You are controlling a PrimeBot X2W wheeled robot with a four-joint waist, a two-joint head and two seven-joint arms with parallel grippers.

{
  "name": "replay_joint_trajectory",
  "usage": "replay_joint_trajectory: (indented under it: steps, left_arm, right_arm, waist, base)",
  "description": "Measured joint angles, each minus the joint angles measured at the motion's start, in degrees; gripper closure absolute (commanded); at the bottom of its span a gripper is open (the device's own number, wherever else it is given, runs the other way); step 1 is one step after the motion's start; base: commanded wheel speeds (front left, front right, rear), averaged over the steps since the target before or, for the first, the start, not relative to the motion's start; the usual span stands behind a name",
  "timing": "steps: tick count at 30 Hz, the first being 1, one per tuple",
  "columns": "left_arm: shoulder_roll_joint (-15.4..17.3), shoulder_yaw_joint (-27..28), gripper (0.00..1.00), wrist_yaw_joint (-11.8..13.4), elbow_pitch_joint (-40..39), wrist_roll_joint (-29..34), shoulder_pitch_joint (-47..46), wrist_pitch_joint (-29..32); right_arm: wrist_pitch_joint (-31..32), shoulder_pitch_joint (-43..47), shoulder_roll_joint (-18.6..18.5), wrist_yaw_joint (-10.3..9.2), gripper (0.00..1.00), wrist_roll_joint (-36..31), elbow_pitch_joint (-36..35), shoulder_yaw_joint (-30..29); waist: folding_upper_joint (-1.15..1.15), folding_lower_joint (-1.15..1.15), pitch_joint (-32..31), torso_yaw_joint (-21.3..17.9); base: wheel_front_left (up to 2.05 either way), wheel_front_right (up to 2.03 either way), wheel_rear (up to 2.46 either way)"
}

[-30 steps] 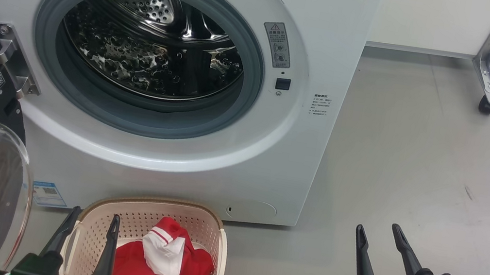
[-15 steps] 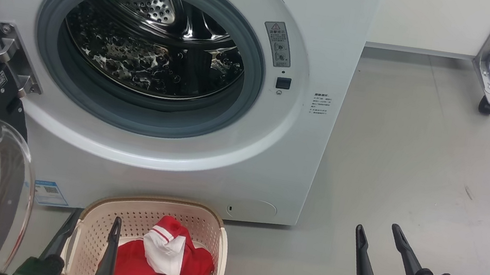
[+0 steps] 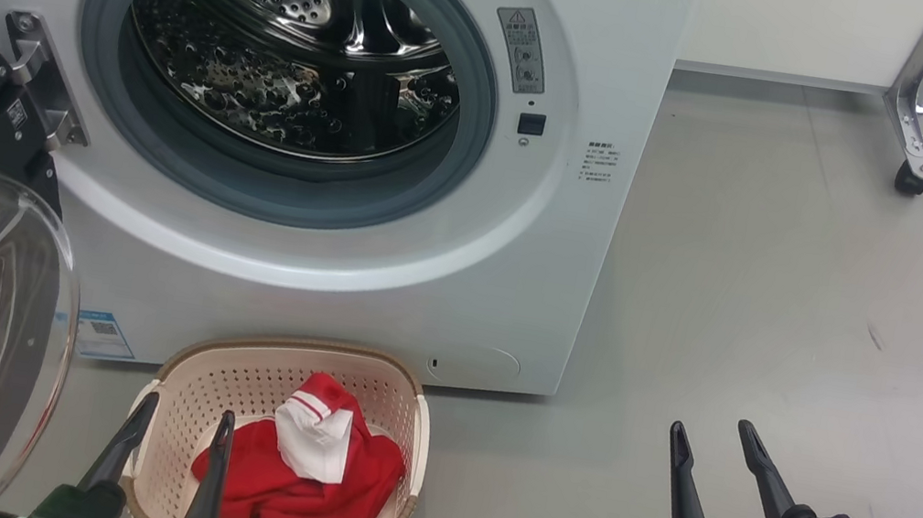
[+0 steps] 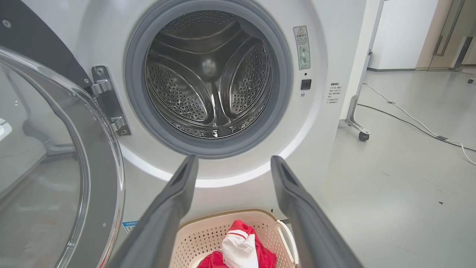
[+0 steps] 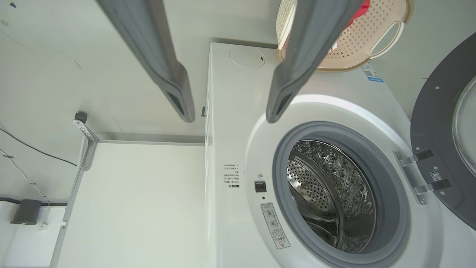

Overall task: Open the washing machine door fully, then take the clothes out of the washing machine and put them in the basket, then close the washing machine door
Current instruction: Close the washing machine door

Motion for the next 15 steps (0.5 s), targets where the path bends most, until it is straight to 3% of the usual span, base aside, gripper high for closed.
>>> replay_joint_trajectory:
  steps: [15]
  left_arm:
    - [0.3,-0.1,0.0,0.0,-1.4,0.3,0.3,0.3]
  right_arm:
    - [0.0,0.0,0.0,0.0,0.0,0.0,0.0,0.0]
  waist:
    - [0.0,0.0,0.3,-0.3]
  base:
    - [-0.69,0.69,0.0]
